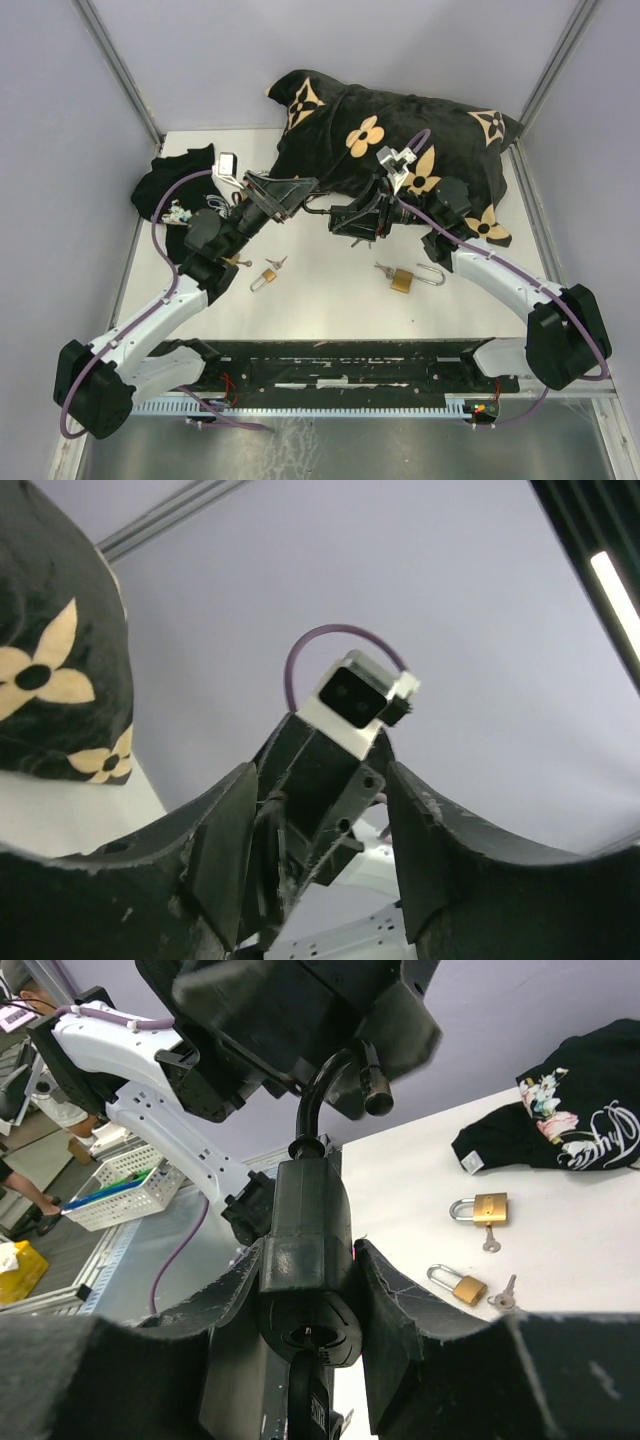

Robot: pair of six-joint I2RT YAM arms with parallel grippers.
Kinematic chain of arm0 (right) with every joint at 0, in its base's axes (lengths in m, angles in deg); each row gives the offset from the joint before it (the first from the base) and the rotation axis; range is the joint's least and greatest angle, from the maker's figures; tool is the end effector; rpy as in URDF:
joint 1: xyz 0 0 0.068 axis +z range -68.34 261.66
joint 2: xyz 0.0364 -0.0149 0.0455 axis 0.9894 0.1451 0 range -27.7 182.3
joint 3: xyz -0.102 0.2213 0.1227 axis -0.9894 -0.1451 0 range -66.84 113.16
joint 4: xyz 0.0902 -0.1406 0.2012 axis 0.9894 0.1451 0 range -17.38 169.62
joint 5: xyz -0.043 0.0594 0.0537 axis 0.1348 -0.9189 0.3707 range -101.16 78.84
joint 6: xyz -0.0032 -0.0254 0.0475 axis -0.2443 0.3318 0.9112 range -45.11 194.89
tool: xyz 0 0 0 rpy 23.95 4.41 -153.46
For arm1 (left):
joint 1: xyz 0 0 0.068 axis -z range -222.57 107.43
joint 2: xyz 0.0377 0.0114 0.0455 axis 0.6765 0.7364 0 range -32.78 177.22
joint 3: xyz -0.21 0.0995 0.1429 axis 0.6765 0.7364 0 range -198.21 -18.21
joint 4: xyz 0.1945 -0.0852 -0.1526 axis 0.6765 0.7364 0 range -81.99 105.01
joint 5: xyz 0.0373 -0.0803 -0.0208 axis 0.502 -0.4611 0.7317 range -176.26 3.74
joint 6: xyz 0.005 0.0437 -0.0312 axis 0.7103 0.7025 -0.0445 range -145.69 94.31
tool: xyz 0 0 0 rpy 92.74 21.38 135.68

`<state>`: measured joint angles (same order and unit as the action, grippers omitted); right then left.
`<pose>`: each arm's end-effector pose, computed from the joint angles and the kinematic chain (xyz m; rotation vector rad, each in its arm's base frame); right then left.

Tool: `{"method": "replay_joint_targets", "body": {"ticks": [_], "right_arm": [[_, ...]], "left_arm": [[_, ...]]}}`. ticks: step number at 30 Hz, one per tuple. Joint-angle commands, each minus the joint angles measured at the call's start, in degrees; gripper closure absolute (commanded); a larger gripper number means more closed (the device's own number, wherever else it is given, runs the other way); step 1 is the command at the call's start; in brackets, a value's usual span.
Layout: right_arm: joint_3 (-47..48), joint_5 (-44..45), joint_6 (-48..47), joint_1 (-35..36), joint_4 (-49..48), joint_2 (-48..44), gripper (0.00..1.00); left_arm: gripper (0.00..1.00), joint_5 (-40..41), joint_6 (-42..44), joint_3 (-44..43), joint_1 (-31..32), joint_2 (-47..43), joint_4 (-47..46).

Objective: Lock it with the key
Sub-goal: Lock the lock.

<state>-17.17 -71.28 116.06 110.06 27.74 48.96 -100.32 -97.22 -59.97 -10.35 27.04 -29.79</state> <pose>0.2421 0.1660 0.3407 -0.8722 1.3903 1.6176 0.1993 -0.1358 0.3596 -0.2422 1.4155 -1.6898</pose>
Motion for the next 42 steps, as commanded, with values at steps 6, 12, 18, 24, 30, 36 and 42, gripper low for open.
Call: {"method": "replay_joint_targets", "body": {"ticks": [6, 12, 18, 24, 30, 36, 42], "right_arm": [[6.6, -4.8, 5.6, -3.0, 3.4, -1.3, 0.98], [9.4, -9.9, 11.7, -3.2, 7.8, -1.0, 0.98], [15.9, -14.0, 1.2, -3.1, 31.8, -1.2, 0.98], [24.8, -15.3, -18.0, -2.8, 60.2, -0.6, 0.98], [25.0, -14.8, -17.4, -1.3, 60.4, 0.2, 0.98], [25.7, -14.6, -17.4, -1.0, 60.6, 0.5, 0.98], [25.6, -14.9, -17.4, -1.1, 60.6, 0.5, 0.98]], "left_arm": [[0.24, 7.5, 21.3, 1.7, -0.1, -11.9, 8.4], [0.21, -1.7, 61.9, 8.8, -0.1, -22.8, 3.5], [0.20, -17.9, 98.6, 6.5, 0.1, -25.7, 15.0], [0.22, -21.1, 114.4, -2.1, 0.4, -19.7, 29.0], [0.28, -23.2, 115.7, -4.7, 1.9, -14.3, 28.4], [0.39, -24.1, 116.3, -6.7, 4.7, -11.7, 30.4], [0.54, -24.0, 114.5, -7.0, 5.6, -11.3, 32.3]]}}
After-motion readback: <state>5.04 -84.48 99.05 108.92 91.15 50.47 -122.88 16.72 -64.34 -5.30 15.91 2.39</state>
